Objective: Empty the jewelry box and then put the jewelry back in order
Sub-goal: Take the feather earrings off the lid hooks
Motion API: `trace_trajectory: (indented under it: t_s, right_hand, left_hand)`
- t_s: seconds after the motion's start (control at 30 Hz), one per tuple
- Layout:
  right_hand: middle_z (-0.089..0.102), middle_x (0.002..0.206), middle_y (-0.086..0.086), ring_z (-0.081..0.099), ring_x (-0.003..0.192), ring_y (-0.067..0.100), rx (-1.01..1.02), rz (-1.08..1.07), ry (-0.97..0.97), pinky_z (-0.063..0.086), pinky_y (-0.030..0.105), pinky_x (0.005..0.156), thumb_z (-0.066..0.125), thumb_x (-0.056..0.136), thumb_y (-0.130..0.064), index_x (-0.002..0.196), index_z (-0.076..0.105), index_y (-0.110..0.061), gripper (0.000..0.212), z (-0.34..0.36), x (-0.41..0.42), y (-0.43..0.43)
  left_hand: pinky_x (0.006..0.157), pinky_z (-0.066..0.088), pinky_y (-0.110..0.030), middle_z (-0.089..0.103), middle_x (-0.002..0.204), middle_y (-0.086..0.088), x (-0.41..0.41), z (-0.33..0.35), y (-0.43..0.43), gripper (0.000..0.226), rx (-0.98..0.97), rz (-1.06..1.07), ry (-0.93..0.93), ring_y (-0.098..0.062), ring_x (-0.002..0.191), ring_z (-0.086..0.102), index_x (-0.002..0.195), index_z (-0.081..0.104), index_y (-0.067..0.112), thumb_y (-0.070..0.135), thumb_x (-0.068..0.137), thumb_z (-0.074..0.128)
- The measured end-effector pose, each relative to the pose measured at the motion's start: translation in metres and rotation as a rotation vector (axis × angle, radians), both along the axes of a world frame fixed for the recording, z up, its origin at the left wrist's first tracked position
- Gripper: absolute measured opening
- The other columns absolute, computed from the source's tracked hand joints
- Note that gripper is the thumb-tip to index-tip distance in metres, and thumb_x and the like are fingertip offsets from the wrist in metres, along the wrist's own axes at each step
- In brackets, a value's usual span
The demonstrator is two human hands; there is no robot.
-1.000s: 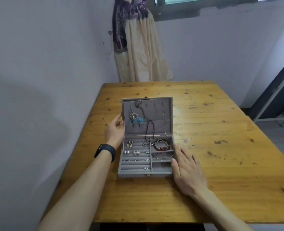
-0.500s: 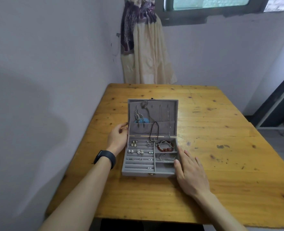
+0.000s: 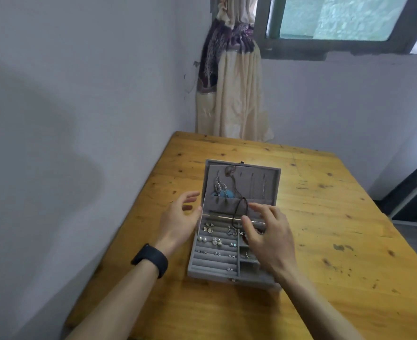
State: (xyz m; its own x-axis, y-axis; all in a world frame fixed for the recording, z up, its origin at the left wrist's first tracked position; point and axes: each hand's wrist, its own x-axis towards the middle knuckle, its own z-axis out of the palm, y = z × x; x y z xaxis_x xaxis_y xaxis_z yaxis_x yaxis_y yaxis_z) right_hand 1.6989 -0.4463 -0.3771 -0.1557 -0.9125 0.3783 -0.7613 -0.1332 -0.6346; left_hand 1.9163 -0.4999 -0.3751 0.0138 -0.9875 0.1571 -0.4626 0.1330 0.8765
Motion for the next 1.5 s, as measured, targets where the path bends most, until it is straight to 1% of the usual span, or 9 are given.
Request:
trace_trajectory:
  t_s: [0.07, 0.17, 0.3, 0.4, 0.6, 0.73, 0.93, 1.27, 1.5]
  right_hand:
    - [0.059, 0.111, -0.011, 0.054, 0.102, 0.007, 0.010, 0.006, -0.046, 0.040, 0.013, 0.078, 0.065, 0.093, -0.041, 0.122, 0.064, -0.031, 0.031, 0.009, 0.011, -0.019]
    - [0.061, 0.102, -0.014, 0.059, 0.093, 0.005, -0.002, 0.007, -0.081, 0.052, 0.023, 0.079, 0.064, 0.093, -0.041, 0.117, 0.068, -0.035, 0.025, 0.017, 0.024, -0.047]
    - [0.063, 0.100, -0.013, 0.063, 0.091, 0.008, 0.029, -0.031, -0.085, 0.049, 0.026, 0.074, 0.062, 0.094, -0.041, 0.113, 0.072, -0.035, 0.022, 0.025, 0.036, -0.074]
    - [0.062, 0.105, -0.013, 0.063, 0.095, 0.012, 0.079, -0.048, -0.073, 0.050, 0.031, 0.077, 0.059, 0.094, -0.045, 0.114, 0.070, -0.038, 0.023, 0.028, 0.043, -0.087]
    - [0.062, 0.098, -0.011, 0.062, 0.092, 0.012, 0.163, -0.041, -0.117, 0.046, 0.029, 0.076, 0.061, 0.093, -0.046, 0.105, 0.073, -0.034, 0.021, 0.029, 0.046, -0.105]
    - [0.069, 0.094, -0.009, 0.064, 0.091, 0.009, 0.266, 0.017, -0.260, 0.048, 0.026, 0.078, 0.066, 0.092, -0.042, 0.098, 0.073, -0.029, 0.016, 0.033, 0.044, -0.112]
    - [0.068, 0.090, -0.012, 0.062, 0.085, 0.003, 0.284, 0.056, -0.368, 0.044, 0.018, 0.066, 0.066, 0.093, -0.037, 0.096, 0.070, -0.025, 0.013, 0.038, 0.041, -0.108]
    - [0.066, 0.087, -0.015, 0.062, 0.084, 0.008, 0.259, 0.012, -0.412, 0.051, 0.033, 0.078, 0.060, 0.096, -0.032, 0.092, 0.062, -0.030, 0.006, 0.038, 0.048, -0.105]
    - [0.067, 0.093, -0.014, 0.063, 0.091, 0.012, 0.248, 0.005, -0.441, 0.053, 0.036, 0.082, 0.056, 0.098, -0.036, 0.096, 0.060, -0.031, 0.007, 0.041, 0.054, -0.102]
  left_hand:
    - [0.080, 0.046, -0.014, 0.061, 0.121, 0.016, -0.002, 0.007, -0.007, 0.033, -0.028, 0.006, -0.014, -0.001, 0.107, 0.058, 0.126, 0.058, 0.032, 0.026, 0.095, 0.065]
    - [0.077, 0.048, -0.014, 0.063, 0.117, 0.018, -0.007, 0.016, -0.018, 0.031, -0.084, 0.025, -0.058, 0.002, 0.102, 0.059, 0.125, 0.059, 0.035, 0.030, 0.094, 0.065]
    - [0.071, 0.057, -0.028, 0.063, 0.103, 0.021, -0.015, 0.022, -0.030, 0.019, -0.152, 0.095, -0.183, 0.000, 0.088, 0.060, 0.110, 0.066, 0.042, 0.046, 0.092, 0.063]
    - [0.073, 0.057, -0.031, 0.066, 0.098, 0.019, -0.026, 0.025, -0.038, 0.024, -0.153, 0.160, -0.241, -0.005, 0.089, 0.062, 0.106, 0.071, 0.039, 0.053, 0.091, 0.059]
    - [0.074, 0.059, -0.031, 0.073, 0.098, 0.015, -0.040, 0.026, -0.051, 0.027, -0.079, 0.193, -0.226, -0.010, 0.090, 0.067, 0.106, 0.074, 0.034, 0.050, 0.093, 0.057]
    - [0.074, 0.058, -0.031, 0.072, 0.095, 0.014, -0.042, 0.030, -0.054, 0.026, -0.021, 0.189, -0.188, -0.010, 0.088, 0.066, 0.102, 0.074, 0.032, 0.048, 0.094, 0.057]
    - [0.071, 0.057, -0.029, 0.070, 0.090, 0.015, -0.044, 0.035, -0.055, 0.026, 0.016, 0.209, -0.163, -0.008, 0.084, 0.065, 0.096, 0.073, 0.030, 0.051, 0.091, 0.061]
    - [0.063, 0.056, -0.028, 0.073, 0.091, 0.013, -0.054, 0.043, -0.050, 0.026, -0.007, 0.242, -0.324, -0.012, 0.079, 0.065, 0.100, 0.074, 0.032, 0.048, 0.094, 0.055]
    - [0.066, 0.058, -0.032, 0.072, 0.092, 0.011, -0.055, 0.046, -0.051, 0.022, -0.057, 0.249, -0.242, -0.011, 0.080, 0.065, 0.097, 0.073, 0.031, 0.044, 0.096, 0.056]
